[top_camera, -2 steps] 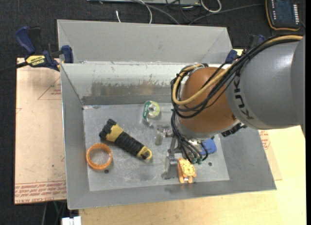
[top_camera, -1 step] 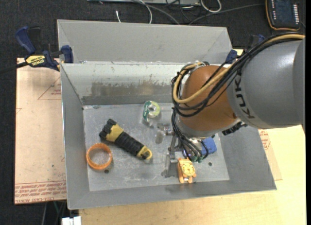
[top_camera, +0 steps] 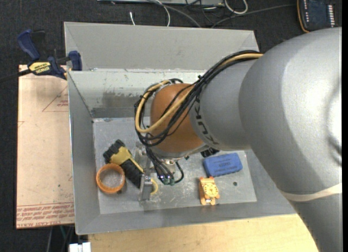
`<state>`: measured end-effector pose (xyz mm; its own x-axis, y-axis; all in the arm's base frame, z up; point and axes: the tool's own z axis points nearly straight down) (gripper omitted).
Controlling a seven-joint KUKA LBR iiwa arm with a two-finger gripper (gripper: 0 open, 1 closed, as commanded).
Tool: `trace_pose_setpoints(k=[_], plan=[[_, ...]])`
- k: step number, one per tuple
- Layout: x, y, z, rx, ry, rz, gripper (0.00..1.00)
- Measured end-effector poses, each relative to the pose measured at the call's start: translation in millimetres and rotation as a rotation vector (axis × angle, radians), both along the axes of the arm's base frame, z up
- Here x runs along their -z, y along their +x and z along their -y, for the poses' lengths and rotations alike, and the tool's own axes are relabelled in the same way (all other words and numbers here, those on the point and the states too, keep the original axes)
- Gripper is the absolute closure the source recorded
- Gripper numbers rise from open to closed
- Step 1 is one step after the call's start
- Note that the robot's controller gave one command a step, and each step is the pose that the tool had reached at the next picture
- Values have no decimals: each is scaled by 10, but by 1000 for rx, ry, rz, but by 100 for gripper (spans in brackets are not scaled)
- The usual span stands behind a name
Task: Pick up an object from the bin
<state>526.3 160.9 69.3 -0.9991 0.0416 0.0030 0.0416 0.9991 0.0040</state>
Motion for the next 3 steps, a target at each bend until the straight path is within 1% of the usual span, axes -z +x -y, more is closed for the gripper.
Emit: trace_pose_setpoints(k=[1, 2, 3], plan=[[-817, 133, -75, -18, -4, 10, 0], [-288, 57, -158, 247, -7, -13, 0], [-20, 37, -638, -158, -27, 6, 0]])
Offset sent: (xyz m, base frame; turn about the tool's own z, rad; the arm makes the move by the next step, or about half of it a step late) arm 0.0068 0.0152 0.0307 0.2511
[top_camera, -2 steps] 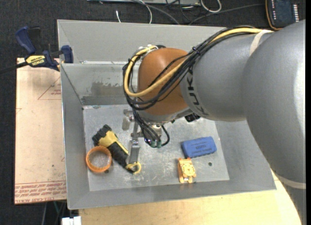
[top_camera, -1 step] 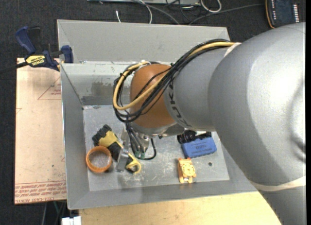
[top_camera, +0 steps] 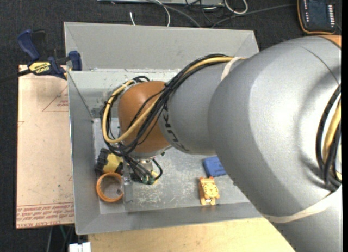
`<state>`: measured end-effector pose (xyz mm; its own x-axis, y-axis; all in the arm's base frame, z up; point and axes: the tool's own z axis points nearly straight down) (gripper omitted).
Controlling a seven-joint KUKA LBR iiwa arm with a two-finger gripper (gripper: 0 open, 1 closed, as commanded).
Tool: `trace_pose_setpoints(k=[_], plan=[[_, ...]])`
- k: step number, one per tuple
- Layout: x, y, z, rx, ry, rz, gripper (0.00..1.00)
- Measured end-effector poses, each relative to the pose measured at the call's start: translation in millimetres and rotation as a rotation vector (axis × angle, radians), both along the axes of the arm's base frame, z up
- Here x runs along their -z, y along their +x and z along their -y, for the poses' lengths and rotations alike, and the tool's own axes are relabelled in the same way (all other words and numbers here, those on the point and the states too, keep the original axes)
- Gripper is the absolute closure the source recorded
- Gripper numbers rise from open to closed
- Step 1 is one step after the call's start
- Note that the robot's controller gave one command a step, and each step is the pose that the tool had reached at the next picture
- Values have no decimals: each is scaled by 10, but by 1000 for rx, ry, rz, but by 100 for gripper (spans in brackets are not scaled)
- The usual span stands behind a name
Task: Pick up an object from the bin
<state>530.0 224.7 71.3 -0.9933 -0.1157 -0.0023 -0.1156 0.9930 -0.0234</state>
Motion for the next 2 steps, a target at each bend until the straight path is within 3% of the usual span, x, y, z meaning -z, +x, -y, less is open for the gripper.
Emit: trace_pose_setpoints(k=[1, 2], plan=[[23, 250, 242, 663, 19, -8, 100], [22, 249, 239, 662, 18, -8, 100]])
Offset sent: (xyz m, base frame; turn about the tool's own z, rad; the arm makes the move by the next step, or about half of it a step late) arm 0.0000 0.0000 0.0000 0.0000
